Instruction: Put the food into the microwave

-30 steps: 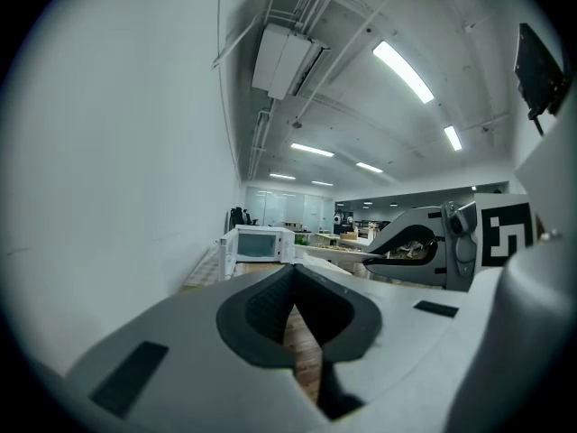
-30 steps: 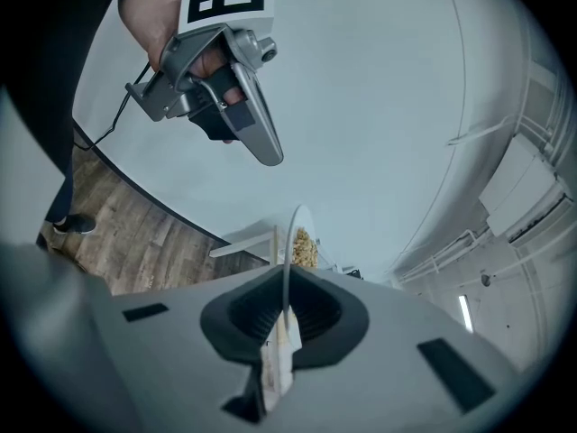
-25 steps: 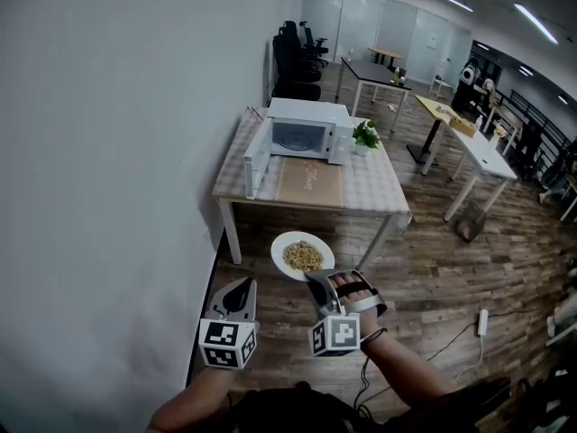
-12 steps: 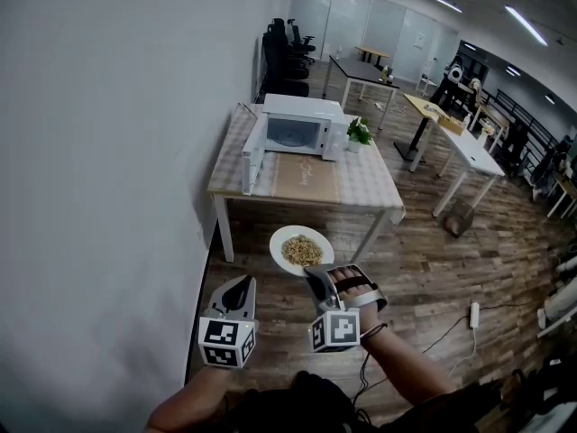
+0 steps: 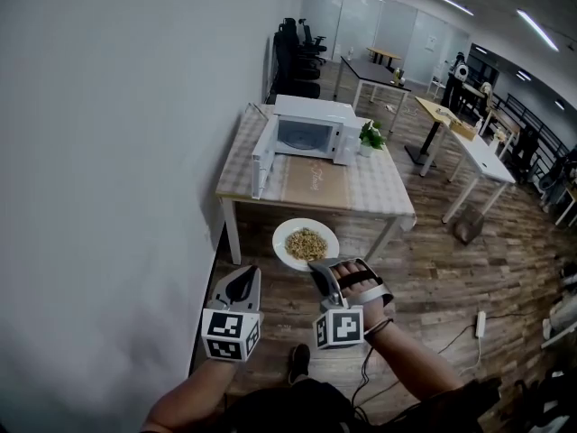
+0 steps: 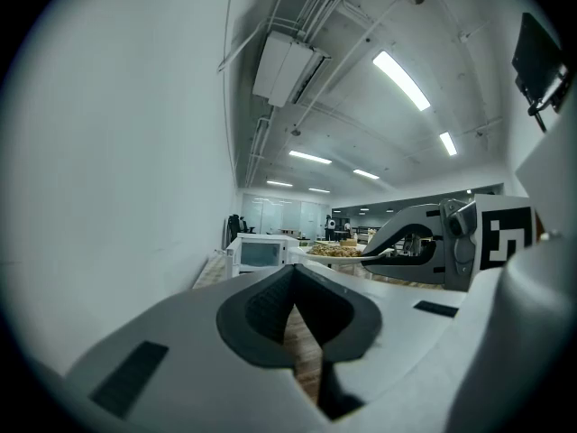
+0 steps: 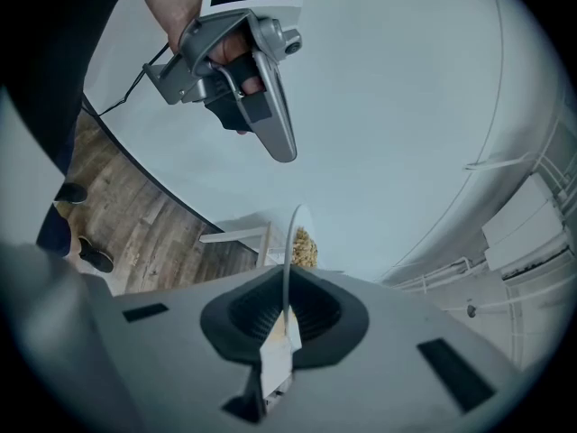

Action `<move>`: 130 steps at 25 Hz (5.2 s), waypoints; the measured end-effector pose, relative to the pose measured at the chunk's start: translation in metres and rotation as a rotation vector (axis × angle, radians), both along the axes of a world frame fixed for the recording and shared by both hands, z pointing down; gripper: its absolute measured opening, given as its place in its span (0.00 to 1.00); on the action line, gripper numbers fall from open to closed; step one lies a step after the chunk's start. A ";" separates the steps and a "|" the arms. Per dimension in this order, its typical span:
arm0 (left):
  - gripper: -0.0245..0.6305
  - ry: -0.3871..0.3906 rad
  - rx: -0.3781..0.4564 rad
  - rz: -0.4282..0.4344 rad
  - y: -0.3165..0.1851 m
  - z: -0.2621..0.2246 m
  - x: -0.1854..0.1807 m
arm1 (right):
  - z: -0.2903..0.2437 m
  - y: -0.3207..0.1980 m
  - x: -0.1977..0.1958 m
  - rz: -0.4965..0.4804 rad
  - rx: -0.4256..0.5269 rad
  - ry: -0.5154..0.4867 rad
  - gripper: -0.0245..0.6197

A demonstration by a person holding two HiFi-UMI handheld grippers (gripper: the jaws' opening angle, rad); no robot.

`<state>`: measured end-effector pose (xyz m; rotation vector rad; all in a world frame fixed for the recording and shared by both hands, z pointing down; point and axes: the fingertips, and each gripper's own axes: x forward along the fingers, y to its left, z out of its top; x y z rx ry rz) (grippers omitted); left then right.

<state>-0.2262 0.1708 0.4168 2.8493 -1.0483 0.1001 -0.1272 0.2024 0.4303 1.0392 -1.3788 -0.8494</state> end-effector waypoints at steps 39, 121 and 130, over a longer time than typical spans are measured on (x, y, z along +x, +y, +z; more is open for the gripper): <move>0.05 -0.089 -0.034 -0.076 -0.202 0.000 0.207 | 0.008 -0.180 0.212 -0.095 0.004 -0.094 0.06; 0.05 -0.066 -0.028 0.001 -0.514 0.012 0.340 | 0.070 -0.546 0.336 -0.075 -0.090 -0.088 0.07; 0.05 -0.125 -0.074 0.005 -0.528 0.040 0.363 | 0.112 -0.578 0.359 -0.123 -0.153 -0.121 0.07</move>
